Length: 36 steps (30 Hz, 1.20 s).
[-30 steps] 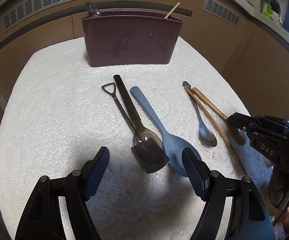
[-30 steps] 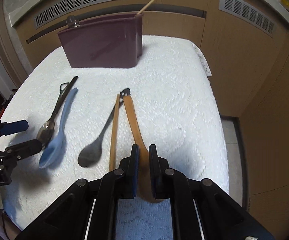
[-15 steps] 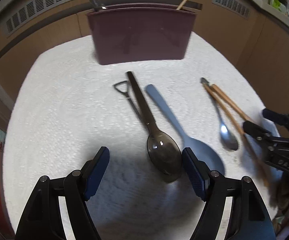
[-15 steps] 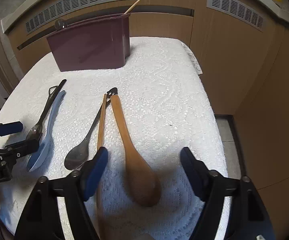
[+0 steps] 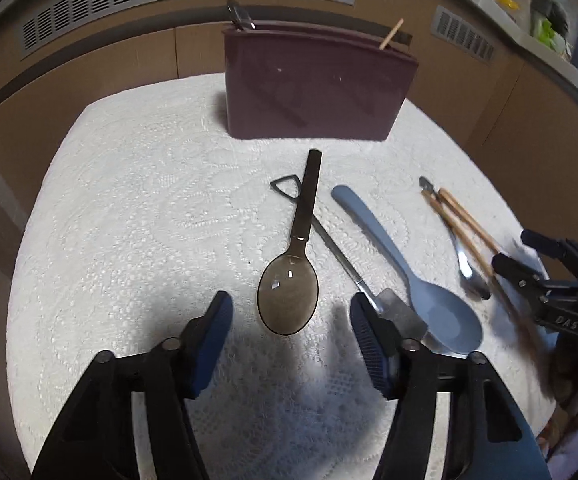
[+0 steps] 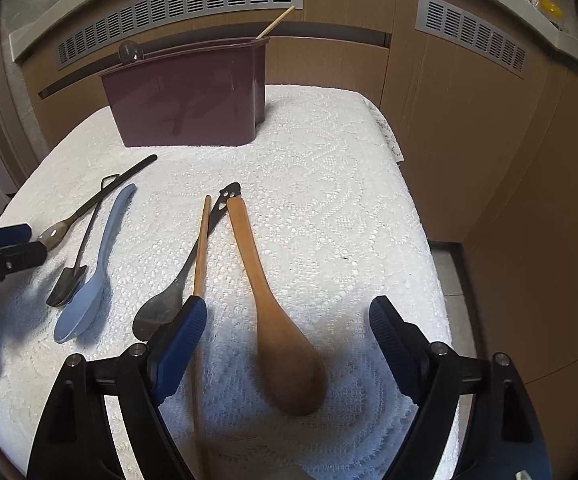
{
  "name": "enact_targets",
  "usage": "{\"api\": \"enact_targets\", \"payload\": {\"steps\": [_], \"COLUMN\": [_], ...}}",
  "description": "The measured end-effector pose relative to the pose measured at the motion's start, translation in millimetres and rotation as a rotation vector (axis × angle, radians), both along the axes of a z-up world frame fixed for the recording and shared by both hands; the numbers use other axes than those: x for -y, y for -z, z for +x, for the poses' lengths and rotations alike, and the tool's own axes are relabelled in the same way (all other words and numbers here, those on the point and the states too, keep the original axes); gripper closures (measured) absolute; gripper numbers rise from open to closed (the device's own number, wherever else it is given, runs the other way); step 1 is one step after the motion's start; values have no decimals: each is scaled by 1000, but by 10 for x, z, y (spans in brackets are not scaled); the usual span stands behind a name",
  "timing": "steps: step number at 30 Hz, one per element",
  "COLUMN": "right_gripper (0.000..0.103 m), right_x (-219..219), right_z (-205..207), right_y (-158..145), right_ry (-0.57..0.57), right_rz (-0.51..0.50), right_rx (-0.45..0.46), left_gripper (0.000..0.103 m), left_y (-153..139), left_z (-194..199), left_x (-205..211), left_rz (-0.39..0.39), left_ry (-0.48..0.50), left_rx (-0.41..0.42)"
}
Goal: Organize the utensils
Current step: 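Grasp the dark-handled spoon with the left tool while the right grasps the chopstick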
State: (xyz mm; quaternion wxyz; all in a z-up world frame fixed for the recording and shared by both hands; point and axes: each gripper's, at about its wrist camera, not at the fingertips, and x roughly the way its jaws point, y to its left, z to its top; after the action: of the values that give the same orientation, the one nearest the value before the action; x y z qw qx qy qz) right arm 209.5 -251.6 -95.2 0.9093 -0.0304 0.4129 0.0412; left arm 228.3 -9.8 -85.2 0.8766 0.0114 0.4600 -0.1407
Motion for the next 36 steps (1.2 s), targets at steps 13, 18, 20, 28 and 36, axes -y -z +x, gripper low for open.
{"api": "enact_targets", "payload": {"steps": [13, 18, 20, 28, 36], "right_gripper": [22, 22, 22, 23, 76], "right_x": [35, 16, 6, -65, -296], "right_z": [-2, -39, -68, -115, 268], "right_y": [-4, -76, -138, -293, -168], "right_ry": [0, -6, -8, -55, -177], "right_rz": [27, 11, 14, -2, 29], "right_rx": [5, 32, 45, 73, -63], "left_gripper": [68, 72, 84, 84, 84], "left_y": [-385, -924, -1075, -1049, -840], "left_z": [-97, -366, -394, -239, -174], "left_x": [38, -11, -33, -150, -184], "left_rz": [34, 37, 21, -27, -56], "left_ry": [-90, -89, -86, -101, -101], "left_rx": [197, 362, 401, 357, 286]}}
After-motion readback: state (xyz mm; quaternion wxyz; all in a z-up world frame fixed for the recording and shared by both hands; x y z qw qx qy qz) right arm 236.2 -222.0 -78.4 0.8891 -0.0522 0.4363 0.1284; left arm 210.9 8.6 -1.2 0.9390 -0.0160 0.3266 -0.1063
